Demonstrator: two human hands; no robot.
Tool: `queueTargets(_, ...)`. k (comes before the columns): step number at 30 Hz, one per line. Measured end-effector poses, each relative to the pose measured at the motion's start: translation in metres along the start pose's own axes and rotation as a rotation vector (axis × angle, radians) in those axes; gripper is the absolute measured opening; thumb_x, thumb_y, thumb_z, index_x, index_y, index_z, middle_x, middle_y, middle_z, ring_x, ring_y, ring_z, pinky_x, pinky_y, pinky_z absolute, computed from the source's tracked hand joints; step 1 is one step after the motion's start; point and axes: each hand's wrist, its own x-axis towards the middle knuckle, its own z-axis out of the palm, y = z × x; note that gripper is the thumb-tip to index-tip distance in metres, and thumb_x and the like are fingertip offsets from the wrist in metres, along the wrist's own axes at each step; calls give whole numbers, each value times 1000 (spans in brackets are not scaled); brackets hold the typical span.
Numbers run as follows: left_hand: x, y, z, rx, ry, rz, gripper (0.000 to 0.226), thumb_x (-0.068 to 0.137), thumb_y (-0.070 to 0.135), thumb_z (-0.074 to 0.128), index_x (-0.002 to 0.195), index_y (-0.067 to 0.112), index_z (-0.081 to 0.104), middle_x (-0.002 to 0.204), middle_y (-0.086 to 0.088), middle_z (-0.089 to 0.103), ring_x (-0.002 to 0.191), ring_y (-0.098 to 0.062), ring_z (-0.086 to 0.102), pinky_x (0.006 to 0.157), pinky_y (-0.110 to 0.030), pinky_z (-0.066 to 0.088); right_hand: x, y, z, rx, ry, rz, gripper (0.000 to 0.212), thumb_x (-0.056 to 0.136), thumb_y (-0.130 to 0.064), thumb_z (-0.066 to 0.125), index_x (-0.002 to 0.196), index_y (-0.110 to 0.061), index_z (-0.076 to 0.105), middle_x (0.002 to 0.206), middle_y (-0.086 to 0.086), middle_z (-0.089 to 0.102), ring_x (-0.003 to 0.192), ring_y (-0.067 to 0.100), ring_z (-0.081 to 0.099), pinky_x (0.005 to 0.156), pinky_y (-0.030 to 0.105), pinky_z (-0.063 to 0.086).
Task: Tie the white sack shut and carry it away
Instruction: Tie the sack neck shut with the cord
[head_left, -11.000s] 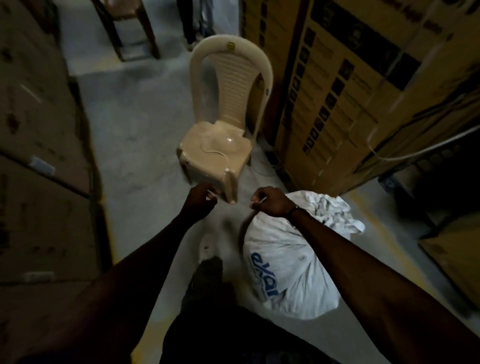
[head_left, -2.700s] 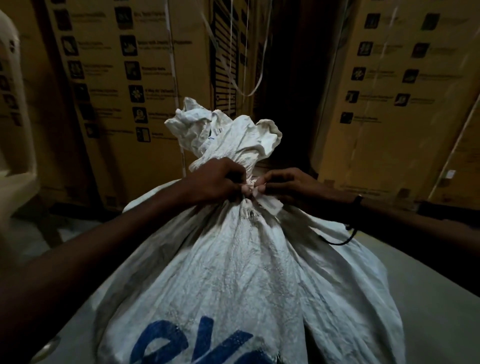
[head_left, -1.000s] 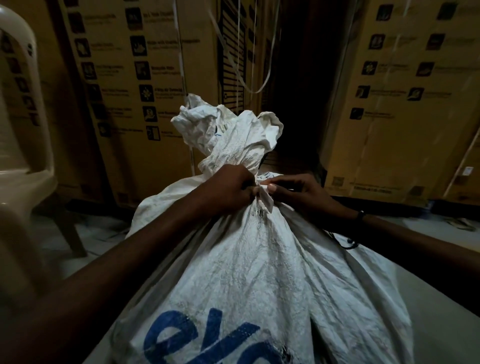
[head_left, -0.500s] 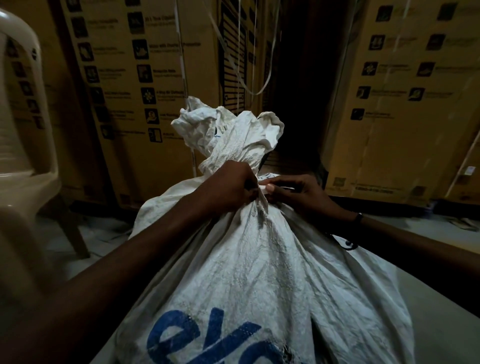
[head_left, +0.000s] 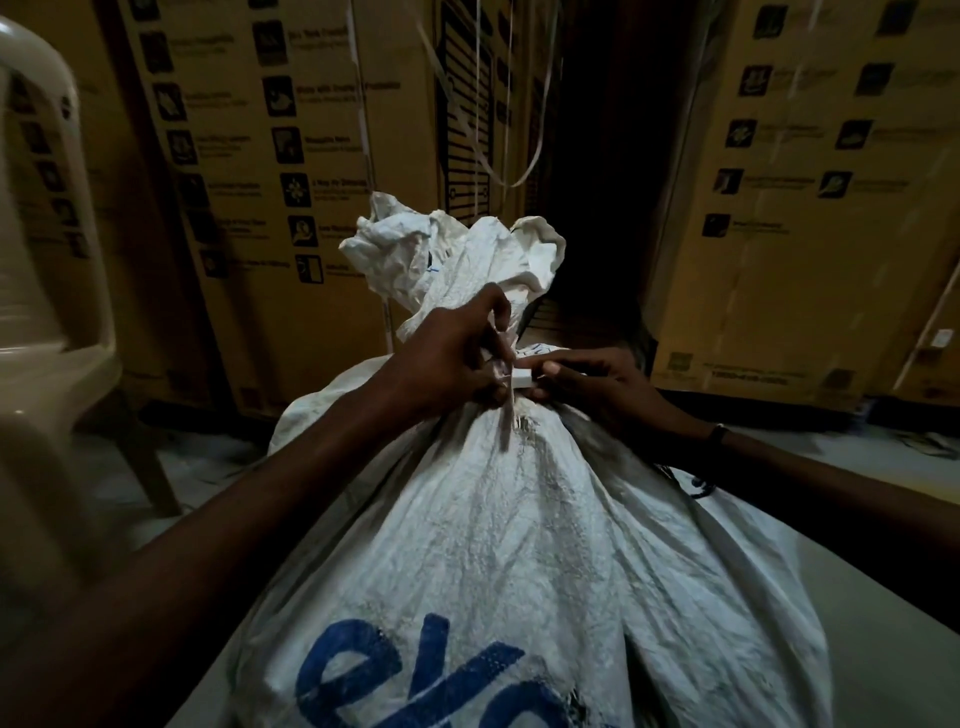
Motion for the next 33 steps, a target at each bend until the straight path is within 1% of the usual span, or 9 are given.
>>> queueTargets(7, -2, -6, -7, -97, -43, 165, 54, 77, -6, 83, 115, 7, 48, 107, 0, 72, 70, -16, 77, 64, -22, 57, 1, -1, -1, -139, -3, -65, 29, 98, 6, 63, 127, 5, 71, 125, 25, 74, 106, 21, 73, 98, 27, 59)
queueTargets(9, -2, -6, -6, -83, -38, 187, 53, 78, -5, 84, 116, 9, 50, 108, 0, 73, 71, -18, 77, 63, -29, 60, 3, -4, 1, -179, 2, -78, 26, 96, 4, 68, 121, 1, 75, 119, 16, 79, 105, 18, 74, 99, 30, 59)
queueTargets(12, -3, -8, -3, -58, -14, 182, 53, 77, -5, 84, 114, 12, 51, 107, -1, 73, 72, -19, 76, 66, -40, 64, 6, -7, 0, -223, -35, -88, 24, 95, 2, 71, 117, -2, 77, 107, -4, 83, 100, 7, 76, 93, 20, 61)
queueTargets(16, -3, -9, -2, -35, 28, 214, 41, 78, 0, 85, 105, 15, 58, 103, 2, 71, 77, -10, 75, 66, -22, 58, 7, 4, 1, -123, 57, -68, 23, 94, 5, 70, 117, 4, 76, 106, 8, 83, 94, 12, 77, 88, 28, 61)
queueTargets(20, -5, -9, 2, 0, 58, 235, 29, 77, -3, 85, 95, 7, 65, 92, 5, 70, 80, 3, 71, 68, -7, 50, 6, 15, 8, 126, 88, -12, 20, 95, 11, 64, 110, 2, 73, 88, 3, 83, 83, 11, 80, 79, 18, 62)
queueTargets(23, -9, -10, 4, 42, 123, 236, 29, 76, -2, 87, 94, 9, 65, 86, 16, 69, 78, 3, 72, 65, -8, 50, 7, 19, 11, 215, 114, 5, 15, 96, 12, 63, 106, 7, 72, 84, 7, 82, 79, 13, 80, 79, 19, 63)
queueTargets(29, -18, -6, 7, 116, 158, 258, 24, 84, 3, 80, 97, 9, 60, 93, 4, 71, 86, -5, 75, 74, -38, 61, 6, 20, 13, 194, 95, -16, 8, 97, 8, 63, 95, 5, 70, 71, 3, 74, 73, 14, 73, 92, 29, 62)
queueTargets(31, -18, -4, 2, 189, 155, 303, 24, 84, 9, 81, 98, 8, 61, 96, 0, 68, 86, -13, 70, 76, -34, 60, 6, 19, 13, 203, 100, 0, 9, 97, 6, 63, 92, 4, 71, 70, 4, 71, 79, 24, 68, 94, 29, 62)
queueTargets(33, -22, -5, -5, 307, 173, 325, 29, 82, 12, 82, 99, 14, 59, 101, 6, 60, 84, -5, 59, 75, -18, 51, 6, 18, 13, 222, 100, 19, 7, 95, -1, 67, 89, 3, 70, 71, 7, 68, 89, 29, 63, 100, 34, 60)
